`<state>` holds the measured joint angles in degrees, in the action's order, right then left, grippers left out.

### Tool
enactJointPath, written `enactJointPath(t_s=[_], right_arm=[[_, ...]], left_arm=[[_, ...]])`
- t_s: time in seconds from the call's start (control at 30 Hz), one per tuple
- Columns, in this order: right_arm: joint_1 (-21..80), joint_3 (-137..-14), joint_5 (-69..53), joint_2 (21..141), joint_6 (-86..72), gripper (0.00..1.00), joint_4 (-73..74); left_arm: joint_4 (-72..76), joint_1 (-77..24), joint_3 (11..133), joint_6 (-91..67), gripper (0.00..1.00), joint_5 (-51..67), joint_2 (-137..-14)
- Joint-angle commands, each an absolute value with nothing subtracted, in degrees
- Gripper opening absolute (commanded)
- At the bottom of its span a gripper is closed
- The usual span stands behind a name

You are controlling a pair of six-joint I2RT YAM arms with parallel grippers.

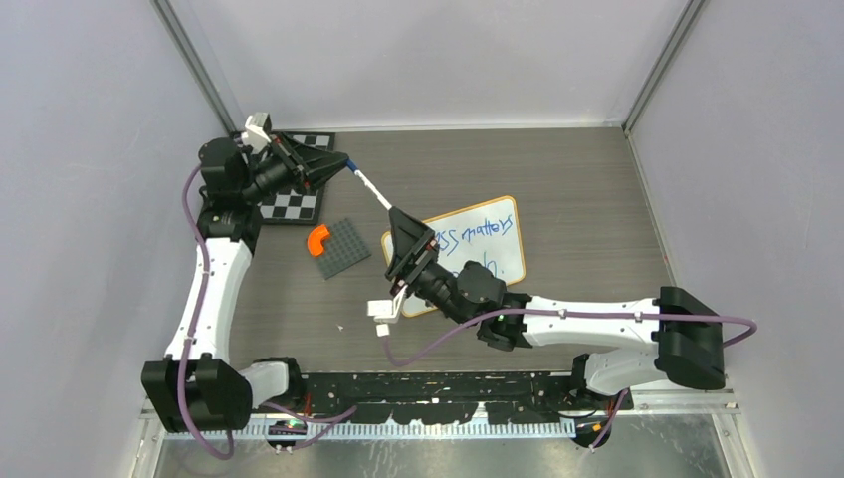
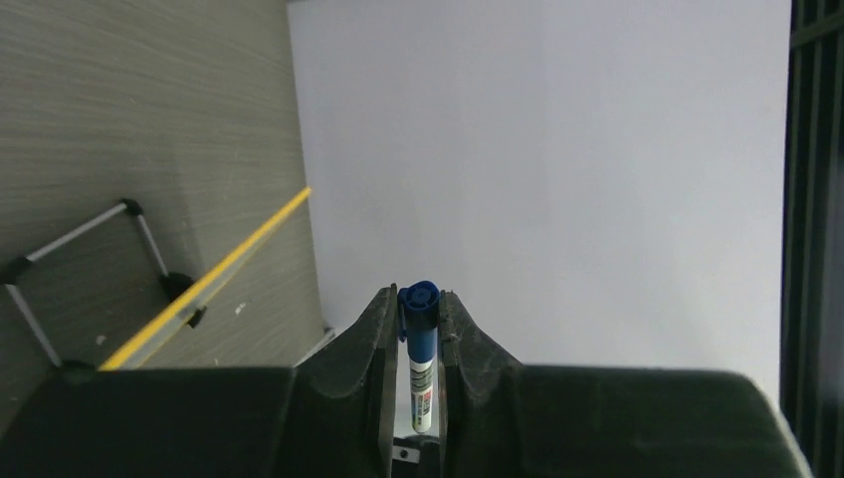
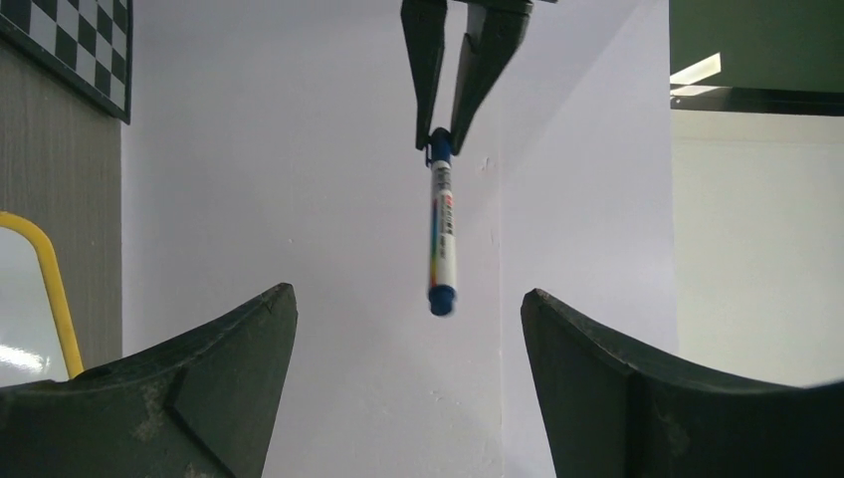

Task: Write a sentence on the whiteboard
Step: Put down the whiteboard marker at the center of the board.

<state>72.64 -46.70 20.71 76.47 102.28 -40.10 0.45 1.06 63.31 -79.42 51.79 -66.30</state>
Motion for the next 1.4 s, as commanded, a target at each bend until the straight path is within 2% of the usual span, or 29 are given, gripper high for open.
enactJointPath(t_s=[0.0, 0.17, 0.3, 0.47, 0.67, 0.87, 1.03, 1.37], right_arm=[[73.01, -49.49, 23.24, 72.67, 98.31, 0.87, -42.46], [72.11, -52.23, 27.94, 70.55, 93.54, 0.87, -39.45], [68.97, -57.92, 35.57, 68.81, 82.88, 0.87, -30.84], [59.88, -69.52, 41.49, 65.20, 52.90, 0.87, -0.82], [47.53, -78.78, 30.57, 60.47, 25.69, 0.87, 29.35], [35.56, -83.22, 17.18, 59.55, 10.26, 0.88, 45.90], [23.06, -88.07, 5.16, 65.43, 7.22, 0.88, 56.66], [10.47, -83.25, -13.99, 64.07, 5.65, 0.88, 58.39]], left_arm=[[-7.35, 3.60, 68.81, -68.39, 0.00, 48.79, -68.46], [-20.30, 4.33, 76.04, -50.27, 0.00, 44.48, -70.06], [-34.56, 4.31, 82.82, -27.50, 0.00, 36.86, -69.89], [-50.03, 4.32, 88.20, -6.36, 0.00, 30.58, -72.23], [-62.86, 2.40, 87.15, 11.45, 0.00, 30.04, -78.45], [-63.06, -6.10, 78.53, 14.45, 0.00, 25.59, -84.68], [-57.50, -13.43, 73.78, 11.45, 0.00, 21.86, -90.22], [-50.58, -17.78, 69.87, 7.89, 0.00, 16.52, -97.66]])
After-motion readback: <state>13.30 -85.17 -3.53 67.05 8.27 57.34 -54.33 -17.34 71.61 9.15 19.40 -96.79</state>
